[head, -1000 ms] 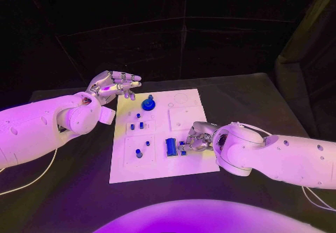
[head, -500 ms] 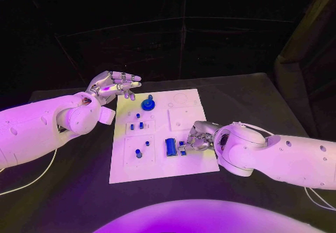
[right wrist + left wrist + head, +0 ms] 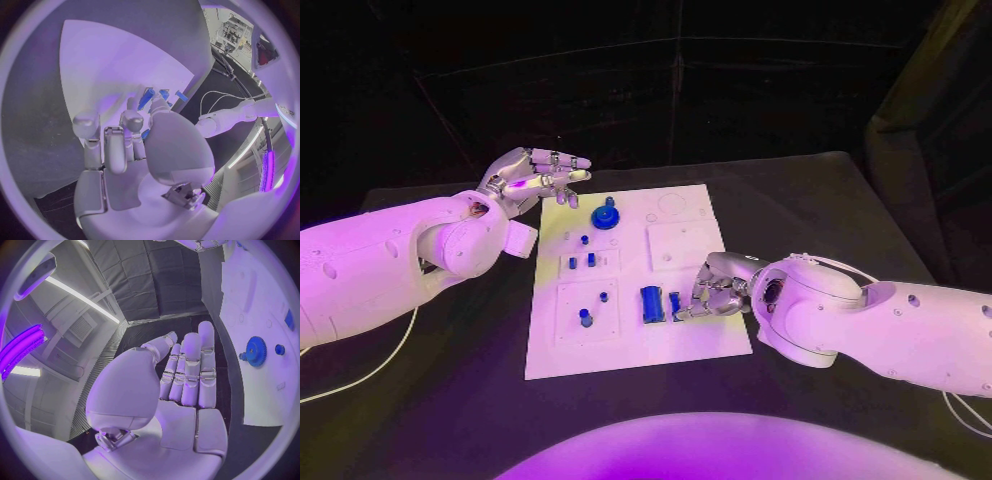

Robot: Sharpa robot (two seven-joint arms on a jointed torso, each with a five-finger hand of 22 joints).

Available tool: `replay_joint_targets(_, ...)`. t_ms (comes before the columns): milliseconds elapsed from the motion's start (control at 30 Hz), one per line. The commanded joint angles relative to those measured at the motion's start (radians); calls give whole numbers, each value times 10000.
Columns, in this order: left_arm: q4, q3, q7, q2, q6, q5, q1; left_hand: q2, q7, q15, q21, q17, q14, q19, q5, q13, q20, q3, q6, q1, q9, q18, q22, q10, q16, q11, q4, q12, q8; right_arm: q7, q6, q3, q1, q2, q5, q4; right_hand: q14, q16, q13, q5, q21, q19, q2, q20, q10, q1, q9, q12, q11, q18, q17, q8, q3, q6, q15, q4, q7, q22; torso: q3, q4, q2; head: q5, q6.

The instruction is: Assemble the parts on the task board

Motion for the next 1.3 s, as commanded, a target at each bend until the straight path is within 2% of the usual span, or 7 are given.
replay_joint_targets(33,-6,7,14,19,124,28,14,6,-32,1,-33,-16,-91,-52,20,-10,32,-65,-70,-131,-12,59,-11,-63,43,-3,18,42,46,231,268,1,11,51,-46,-40,776,-27,-23,-65,-60,-72,10,-2,-71,101,18,-91,25,-39,1129,-41,-81,-76,-1,-5,5,1,1,13,9,-15,8)
replay_joint_targets(400,-7,7,3,26,132,28,14,6,-32,1,-33,-16,-91,-52,20,-10,32,-65,-70,-131,-12,59,-11,-63,43,-3,18,42,46,126,450,0,6,366,-71,-492,780,-22,-20,-99,-58,-63,156,0,-67,225,50,-96,19,-39,1141,-27,-96,-57,-3,-9,-4,14,-1,28,25,-14,-22)
replay_joint_targets(633,-2,6,0,1,129,28,14,6,-32,1,-33,-16,-91,-52,20,-10,32,-65,-70,-131,-12,59,-11,-63,43,-3,18,42,46,114,553,0,-1,448,-114,-636,782,-21,-27,-235,-69,-63,241,-7,-78,885,105,-127,14,-38,1150,-25,-85,-66,-11,-395,2,11,-13,-3,13,-7,20)
replay_joint_targets(900,-3,6,6,-12,128,28,14,6,-32,1,-33,-16,-91,-52,20,-10,32,-65,-70,-131,-12,59,-11,-63,43,-3,18,42,46,759,-212,0,-6,225,157,-461,759,-92,-81,-347,-129,-114,162,16,-104,453,129,-225,50,-23,1038,-85,-499,-161,17,-91,36,-86,0,16,1,-4,21)
replay_joint_targets(1100,-18,5,27,-34,100,28,14,15,-32,4,-39,-27,-93,-50,22,-11,36,-68,-85,-140,-13,59,-17,-81,51,-2,20,56,57,2289,-1284,7,3,-302,1610,-259,643,-420,-774,-353,-465,-439,147,78,-507,641,45,-1248,178,75,527,-364,-609,-644,108,-105,198,-698,-23,39,-23,17,93)
replay_joint_targets(1233,-68,5,93,-23,121,30,13,-32,-18,33,-95,-69,-174,-108,16,-19,56,-134,-125,-247,-16,52,-50,-139,11,15,64,70,72,4147,-1843,15,131,-577,3682,-476,190,-1682,-2441,-123,-1728,-1533,334,220,-1454,1103,-87,-3590,362,423,-1210,-658,-616,-1145,260,-294,408,-2792,-50,34,-98,15,168)
replay_joint_targets(1300,-91,4,151,-17,181,87,12,-206,-23,120,-403,-261,-605,-459,92,-59,135,-382,-274,-557,-35,36,-223,-349,-332,58,215,-14,49,5343,-1970,18,313,-541,4908,-885,-296,-3038,-2857,-80,-2614,-2147,575,293,-1768,1500,-130,-4114,440,600,-2830,-713,-548,-1250,341,-492,498,-3954,-67,7,-160,29,221)
